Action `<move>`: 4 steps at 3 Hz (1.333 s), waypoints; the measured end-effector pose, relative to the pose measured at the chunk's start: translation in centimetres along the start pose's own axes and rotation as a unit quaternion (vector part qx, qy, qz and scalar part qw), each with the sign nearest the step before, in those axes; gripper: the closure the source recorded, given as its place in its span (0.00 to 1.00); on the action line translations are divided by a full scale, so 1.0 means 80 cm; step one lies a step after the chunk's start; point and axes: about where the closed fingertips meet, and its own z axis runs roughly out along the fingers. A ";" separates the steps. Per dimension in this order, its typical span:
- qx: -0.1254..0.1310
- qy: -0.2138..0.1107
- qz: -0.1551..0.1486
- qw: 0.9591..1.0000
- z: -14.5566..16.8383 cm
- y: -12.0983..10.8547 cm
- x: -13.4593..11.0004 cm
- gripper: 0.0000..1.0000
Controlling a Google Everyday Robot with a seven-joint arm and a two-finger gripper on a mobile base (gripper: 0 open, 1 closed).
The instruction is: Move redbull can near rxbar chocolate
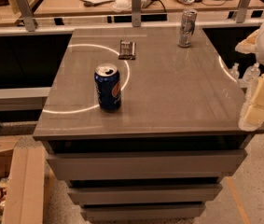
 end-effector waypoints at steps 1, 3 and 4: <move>0.010 -0.005 -0.002 1.000 -0.001 -0.005 0.000 0.00; 0.081 -0.112 0.102 0.985 0.014 -0.065 0.069 0.00; 0.133 -0.194 0.168 0.957 0.025 -0.117 0.102 0.00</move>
Offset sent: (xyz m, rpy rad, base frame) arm 0.0508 -0.0720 -0.0048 0.2727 -0.2232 -0.1903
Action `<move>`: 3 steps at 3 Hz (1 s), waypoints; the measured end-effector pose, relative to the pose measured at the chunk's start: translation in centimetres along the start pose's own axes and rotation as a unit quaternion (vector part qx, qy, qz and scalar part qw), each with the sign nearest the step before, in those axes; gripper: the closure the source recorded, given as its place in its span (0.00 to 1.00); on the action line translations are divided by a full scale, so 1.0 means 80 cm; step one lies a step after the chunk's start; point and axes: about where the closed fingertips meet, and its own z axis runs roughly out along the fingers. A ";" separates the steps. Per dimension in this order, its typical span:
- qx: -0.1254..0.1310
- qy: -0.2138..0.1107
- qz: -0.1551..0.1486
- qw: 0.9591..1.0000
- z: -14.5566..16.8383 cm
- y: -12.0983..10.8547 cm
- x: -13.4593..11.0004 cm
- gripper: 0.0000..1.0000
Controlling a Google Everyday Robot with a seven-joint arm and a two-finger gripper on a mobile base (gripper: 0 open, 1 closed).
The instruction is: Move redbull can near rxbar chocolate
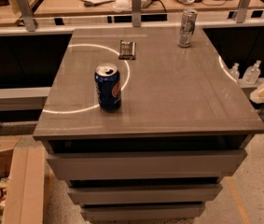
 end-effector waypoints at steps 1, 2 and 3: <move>0.040 -0.076 0.060 0.995 0.023 -0.055 0.007 0.00; 0.055 -0.130 0.098 0.985 0.049 -0.100 0.005 0.00; 0.056 -0.130 0.098 0.985 0.049 -0.099 0.005 0.00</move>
Offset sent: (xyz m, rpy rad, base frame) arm 0.1308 -0.0671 0.0068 0.4200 -0.2720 -0.1757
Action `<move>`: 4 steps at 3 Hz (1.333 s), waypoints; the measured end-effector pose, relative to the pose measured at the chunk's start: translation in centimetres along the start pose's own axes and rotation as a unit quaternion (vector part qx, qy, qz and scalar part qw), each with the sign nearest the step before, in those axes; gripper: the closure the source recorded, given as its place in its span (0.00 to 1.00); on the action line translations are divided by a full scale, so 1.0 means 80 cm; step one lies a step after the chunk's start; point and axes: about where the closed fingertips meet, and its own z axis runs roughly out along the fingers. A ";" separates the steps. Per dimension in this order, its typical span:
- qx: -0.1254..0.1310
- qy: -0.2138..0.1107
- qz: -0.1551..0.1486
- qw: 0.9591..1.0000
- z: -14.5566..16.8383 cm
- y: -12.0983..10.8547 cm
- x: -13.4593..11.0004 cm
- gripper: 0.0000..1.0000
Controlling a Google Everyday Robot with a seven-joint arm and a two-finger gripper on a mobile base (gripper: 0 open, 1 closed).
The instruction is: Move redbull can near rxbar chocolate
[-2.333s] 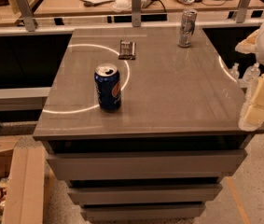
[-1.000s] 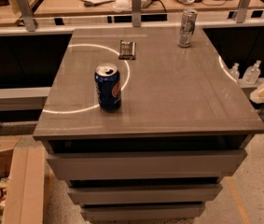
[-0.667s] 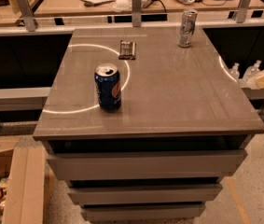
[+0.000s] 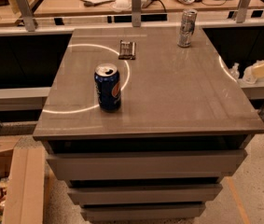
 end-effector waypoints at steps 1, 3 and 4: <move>0.014 -0.023 0.012 1.000 0.014 -0.003 -0.001 0.00; 0.070 -0.082 0.030 0.994 0.076 -0.049 -0.012 0.00; 0.092 -0.089 0.046 0.991 0.115 -0.083 -0.021 0.00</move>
Offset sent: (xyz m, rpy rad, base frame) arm 0.0745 -0.0049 -0.0084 0.1082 -0.2162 -0.1371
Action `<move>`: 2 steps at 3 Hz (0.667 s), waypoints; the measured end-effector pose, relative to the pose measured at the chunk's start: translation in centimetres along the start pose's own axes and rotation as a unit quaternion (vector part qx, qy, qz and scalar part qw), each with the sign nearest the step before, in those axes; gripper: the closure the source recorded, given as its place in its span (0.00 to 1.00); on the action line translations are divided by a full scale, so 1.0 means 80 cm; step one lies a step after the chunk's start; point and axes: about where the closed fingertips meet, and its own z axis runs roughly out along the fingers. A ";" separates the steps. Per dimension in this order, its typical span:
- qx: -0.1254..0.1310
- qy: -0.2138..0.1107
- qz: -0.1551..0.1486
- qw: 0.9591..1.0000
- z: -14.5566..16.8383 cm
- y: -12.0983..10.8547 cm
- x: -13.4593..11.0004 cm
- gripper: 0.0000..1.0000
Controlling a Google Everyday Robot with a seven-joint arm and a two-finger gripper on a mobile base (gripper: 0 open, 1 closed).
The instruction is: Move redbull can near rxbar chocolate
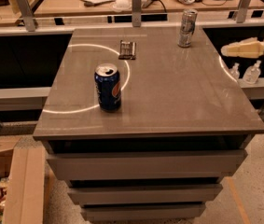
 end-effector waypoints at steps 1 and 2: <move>-0.010 0.016 0.012 1.000 0.079 -0.006 -0.019 0.00; -0.024 0.024 0.015 0.999 0.118 0.002 -0.026 0.00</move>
Offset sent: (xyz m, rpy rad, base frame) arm 0.1183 0.0546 -0.0034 0.0189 0.0933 0.0465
